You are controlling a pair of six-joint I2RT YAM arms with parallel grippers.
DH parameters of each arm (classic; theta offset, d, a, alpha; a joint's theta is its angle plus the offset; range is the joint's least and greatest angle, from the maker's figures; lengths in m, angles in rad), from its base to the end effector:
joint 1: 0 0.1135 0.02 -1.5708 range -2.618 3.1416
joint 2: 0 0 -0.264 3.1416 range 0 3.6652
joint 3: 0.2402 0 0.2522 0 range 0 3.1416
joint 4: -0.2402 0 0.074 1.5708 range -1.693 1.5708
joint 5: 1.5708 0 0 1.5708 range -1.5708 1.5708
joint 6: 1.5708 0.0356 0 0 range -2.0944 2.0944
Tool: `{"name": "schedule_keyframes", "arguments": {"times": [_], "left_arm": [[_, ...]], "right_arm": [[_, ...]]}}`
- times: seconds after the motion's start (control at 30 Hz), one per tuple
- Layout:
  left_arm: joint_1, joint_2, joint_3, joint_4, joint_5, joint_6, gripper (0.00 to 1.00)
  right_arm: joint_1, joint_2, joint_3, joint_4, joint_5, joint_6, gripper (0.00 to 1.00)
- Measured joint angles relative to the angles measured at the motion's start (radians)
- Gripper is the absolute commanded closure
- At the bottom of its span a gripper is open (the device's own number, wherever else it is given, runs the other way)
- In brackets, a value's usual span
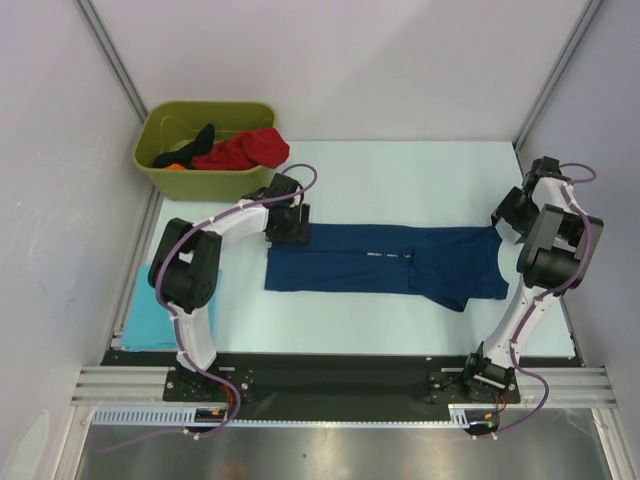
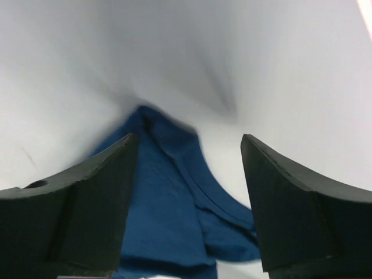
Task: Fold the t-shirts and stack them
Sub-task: Fold the tshirt
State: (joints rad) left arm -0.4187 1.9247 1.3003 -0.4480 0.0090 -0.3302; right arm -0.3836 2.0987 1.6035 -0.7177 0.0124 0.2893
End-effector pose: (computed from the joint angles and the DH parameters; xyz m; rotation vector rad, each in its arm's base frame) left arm 0.3632 -0.1620 0.1703 0.1211 2.6663 -0.2596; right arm 0.4036 -0.1634 0.1753 0.9222 2.6272 -0.0410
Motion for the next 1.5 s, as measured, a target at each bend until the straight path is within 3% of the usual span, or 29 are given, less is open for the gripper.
{"name": "schedule_keyframes", "arguments": {"times": [0.17,0.33,0.43,0.5,0.67,0.73,0.77,0.83,0.93,1.27,1.5], "left_arm": [[-0.087,-0.11,0.013,-0.086,-0.069,0.017,0.27],[-0.211,-0.278,0.022,-0.082,-0.044,0.031,0.39],[-0.257,-0.317,0.021,-0.017,0.079,0.028,0.49],[-0.28,-0.3,0.021,0.026,0.145,0.013,0.5],[-0.36,-0.152,0.058,0.119,0.268,-0.043,0.55],[-0.391,-0.079,0.083,0.155,0.315,-0.076,0.56],[-0.404,-0.055,0.085,0.172,0.336,-0.093,0.57],[-0.418,-0.026,0.085,0.182,0.364,-0.115,0.58],[-0.417,-0.002,0.101,0.175,0.389,-0.137,0.56],[-0.406,0.002,0.144,0.128,0.376,-0.156,0.55],[-0.368,-0.082,0.052,0.124,0.369,-0.164,0.55]], "right_arm": [[-0.008,-0.163,-0.066,-0.103,0.078,0.029,0.18],[-0.043,-0.543,-0.31,-0.109,-0.005,0.111,0.19],[-0.023,-0.722,-0.501,-0.077,-0.09,0.148,0.28],[0.0,-0.78,-0.626,-0.074,-0.158,0.164,0.34],[0.047,-0.779,-0.805,-0.057,-0.32,0.172,0.5],[0.092,-0.779,-0.822,-0.032,-0.373,0.172,0.56],[0.12,-0.774,-0.822,-0.013,-0.399,0.172,0.66],[0.174,-0.75,-0.817,0.04,-0.454,0.177,0.7],[0.261,-0.684,-0.802,0.093,-0.491,0.195,0.61],[0.468,-0.637,-0.787,0.141,-0.404,0.232,0.64],[0.55,-0.543,-0.67,0.101,-0.279,0.165,0.61]]}}
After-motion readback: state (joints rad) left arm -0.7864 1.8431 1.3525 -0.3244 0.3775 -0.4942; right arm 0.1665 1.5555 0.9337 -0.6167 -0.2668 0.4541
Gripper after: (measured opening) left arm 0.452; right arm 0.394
